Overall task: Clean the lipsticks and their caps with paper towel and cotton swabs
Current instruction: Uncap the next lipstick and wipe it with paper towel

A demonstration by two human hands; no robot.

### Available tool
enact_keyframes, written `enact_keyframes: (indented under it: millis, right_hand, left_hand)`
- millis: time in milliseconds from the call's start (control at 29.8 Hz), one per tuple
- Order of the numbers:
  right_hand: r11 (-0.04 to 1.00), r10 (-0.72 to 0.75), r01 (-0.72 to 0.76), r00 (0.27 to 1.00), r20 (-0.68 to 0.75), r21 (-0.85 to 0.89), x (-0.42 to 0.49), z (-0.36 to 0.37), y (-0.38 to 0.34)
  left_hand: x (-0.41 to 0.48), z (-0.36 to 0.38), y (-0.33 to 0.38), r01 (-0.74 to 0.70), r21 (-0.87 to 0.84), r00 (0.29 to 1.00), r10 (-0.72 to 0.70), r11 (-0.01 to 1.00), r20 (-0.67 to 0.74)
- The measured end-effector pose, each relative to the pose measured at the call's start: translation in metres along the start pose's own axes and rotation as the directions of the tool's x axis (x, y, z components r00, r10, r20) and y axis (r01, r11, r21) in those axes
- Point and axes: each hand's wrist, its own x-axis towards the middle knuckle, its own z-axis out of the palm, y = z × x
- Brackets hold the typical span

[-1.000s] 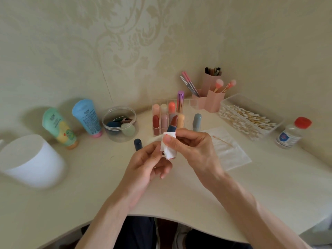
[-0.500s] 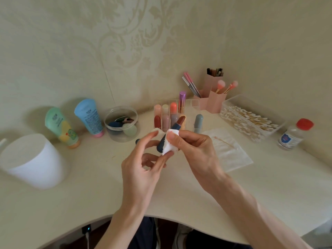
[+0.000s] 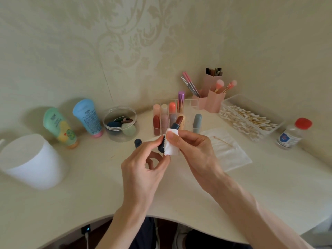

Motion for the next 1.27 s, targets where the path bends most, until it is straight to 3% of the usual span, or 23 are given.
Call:
enact_keyframes:
  millis: [101,235,335,402,536,771,1006,1106,1274]
  right_hand:
    - [0.999,-0.034,0.034,0.999,-0.015,-0.010,0.001,-0.002,0.000]
    - [0.994,-0.095,0.096,0.995,0.037,-0.052,0.002,-0.004,-0.002]
    - [0.994,-0.086,0.093,0.991,0.101,-0.062,0.004,-0.008,-0.004]
    - [0.994,-0.086,0.094,0.989,0.116,-0.064,0.005,-0.011,-0.006]
    - [0.985,-0.124,0.136,0.987,0.107,-0.111,0.003,-0.016,-0.012]
    - [0.976,-0.150,0.155,0.988,0.041,-0.152,0.003,-0.012,-0.008]
    - [0.979,-0.138,0.134,0.990,-0.017,-0.156,0.001,-0.006,-0.004]
    - [0.980,-0.137,0.140,0.990,0.032,-0.143,0.000,-0.006,-0.004]
    - [0.977,-0.156,0.170,0.981,0.112,-0.132,0.001,-0.011,-0.006]
  left_hand:
    - [0.004,-0.001,-0.002,0.247,-0.265,0.967,-0.218,0.932,0.134]
    - [0.008,-0.003,-0.003,0.472,-0.468,0.878,-0.355,0.747,0.320]
    - [0.012,-0.008,-0.006,0.624,-0.533,0.779,-0.398,0.572,0.485]
    - [0.014,-0.012,-0.011,0.667,-0.529,0.738,-0.363,0.525,0.569]
    - [0.014,-0.017,-0.014,0.678,-0.472,0.710,-0.337,0.564,0.618]
    - [0.010,-0.009,-0.002,0.600,-0.533,0.797,-0.393,0.596,0.458]
    - [0.005,-0.005,-0.001,0.355,-0.330,0.929,-0.292,0.875,0.226]
    - [0.003,-0.005,-0.004,0.364,-0.350,0.929,-0.311,0.863,0.199]
    - [0.008,-0.005,-0.009,0.420,-0.479,0.905,-0.316,0.771,0.284]
